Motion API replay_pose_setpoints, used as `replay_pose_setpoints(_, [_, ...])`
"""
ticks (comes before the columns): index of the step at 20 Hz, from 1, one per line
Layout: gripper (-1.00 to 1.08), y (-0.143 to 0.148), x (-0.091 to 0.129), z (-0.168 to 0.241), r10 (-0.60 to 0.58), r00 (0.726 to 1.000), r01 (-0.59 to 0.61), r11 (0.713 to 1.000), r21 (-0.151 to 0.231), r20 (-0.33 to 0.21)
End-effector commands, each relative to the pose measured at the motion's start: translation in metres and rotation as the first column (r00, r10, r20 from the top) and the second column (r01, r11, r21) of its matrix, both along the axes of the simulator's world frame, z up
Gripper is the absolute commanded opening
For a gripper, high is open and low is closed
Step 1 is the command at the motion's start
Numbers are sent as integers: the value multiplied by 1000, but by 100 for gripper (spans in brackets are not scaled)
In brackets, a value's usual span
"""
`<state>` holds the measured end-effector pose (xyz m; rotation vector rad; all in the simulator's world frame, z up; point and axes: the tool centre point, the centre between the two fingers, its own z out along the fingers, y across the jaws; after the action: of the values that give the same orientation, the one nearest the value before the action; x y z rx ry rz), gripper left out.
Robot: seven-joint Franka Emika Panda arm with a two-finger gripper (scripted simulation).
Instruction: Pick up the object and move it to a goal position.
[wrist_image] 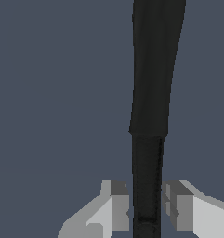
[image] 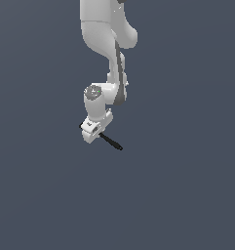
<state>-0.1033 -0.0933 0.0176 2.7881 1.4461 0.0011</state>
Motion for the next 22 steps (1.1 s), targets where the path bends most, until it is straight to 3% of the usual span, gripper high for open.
replay_pose_setpoints(1, [-100,0,0,-1,0,1000,0,1000,0,-1])
replay_pose_setpoints(13, [-100,5,1,9,0,1000,0,1000,0,0])
replay_pose_setpoints(22, [-100,31,6,58,1,1000,-1,1000,-1,0])
